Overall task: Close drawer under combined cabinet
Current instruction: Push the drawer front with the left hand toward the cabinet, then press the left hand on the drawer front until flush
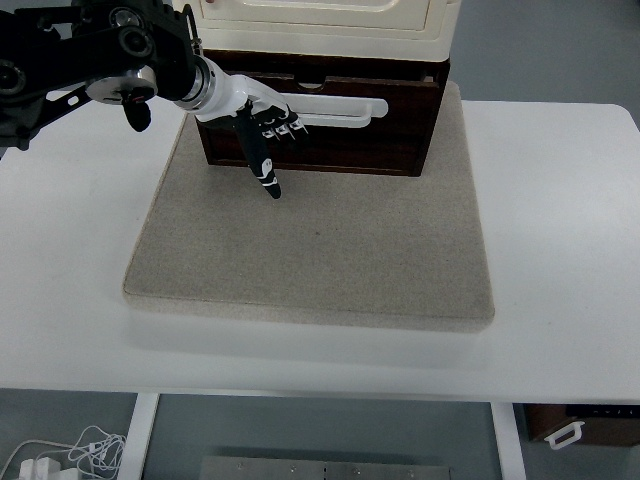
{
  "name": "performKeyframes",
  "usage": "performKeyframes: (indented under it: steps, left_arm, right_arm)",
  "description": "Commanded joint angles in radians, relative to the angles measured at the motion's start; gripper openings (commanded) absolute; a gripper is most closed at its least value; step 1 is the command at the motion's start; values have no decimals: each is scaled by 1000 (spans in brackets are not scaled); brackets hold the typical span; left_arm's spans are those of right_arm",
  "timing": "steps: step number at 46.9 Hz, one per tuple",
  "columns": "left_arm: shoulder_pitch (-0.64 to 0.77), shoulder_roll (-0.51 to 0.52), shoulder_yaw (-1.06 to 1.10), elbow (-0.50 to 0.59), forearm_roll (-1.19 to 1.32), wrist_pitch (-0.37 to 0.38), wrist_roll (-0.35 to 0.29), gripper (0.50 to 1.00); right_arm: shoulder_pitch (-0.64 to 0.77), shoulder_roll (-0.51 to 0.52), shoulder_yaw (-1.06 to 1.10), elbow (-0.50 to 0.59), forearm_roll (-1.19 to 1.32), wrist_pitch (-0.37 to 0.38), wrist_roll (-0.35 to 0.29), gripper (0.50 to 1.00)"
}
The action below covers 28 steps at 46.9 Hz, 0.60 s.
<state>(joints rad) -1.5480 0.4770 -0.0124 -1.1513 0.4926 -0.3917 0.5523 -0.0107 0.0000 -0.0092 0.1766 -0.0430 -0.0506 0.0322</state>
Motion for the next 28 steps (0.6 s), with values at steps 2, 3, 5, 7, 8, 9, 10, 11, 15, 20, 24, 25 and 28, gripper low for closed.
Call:
performKeyframes:
  steps: [2,3,5,7,8,9,10,11,15,20,24,25,28]
  left_arm:
    - [0,0,-6,12,0,1,0,996]
    - [0,0,-6,13,1,1,0,996]
    - [0,0,-6,19,0,1,-2,996]
    - [0,0,-8,28,0,1,-6,996]
    - [0,0,-8,33,0,1,-8,996]
    - [0,0,-8,38,0,2,-8,996]
    - [0,0,-8,41,0,2,-9,996]
    - [0,0,-6,42,0,2,-11,996]
    - [2,0,-8,48,0,2,-11,996]
    - [2,0,-8,65,0,2,-17,994]
    - [2,0,-8,76,-3,2,-21,994]
    - [2,0,-8,76,-3,2,-21,994]
    - [2,0,-8,78,-3,2,-23,994]
  right_arm:
    - [0,0,0,0,0,0,0,952]
    - [0,0,0,0,0,0,0,952]
    - [0,0,0,0,0,0,0,952]
    - [0,0,0,0,0,0,0,952]
    - [0,0,0,0,0,0,0,952]
    - [0,0,0,0,0,0,0,952]
    - [0,0,0,0,0,0,0,952]
    - [0,0,0,0,0,0,0,952]
    - [0,0,0,0,0,0,0,952]
    - [0,0,0,0,0,0,0,952]
    - [0,0,0,0,0,0,0,952]
    - [0,0,0,0,0,0,0,952]
    - [0,0,0,0,0,0,0,952]
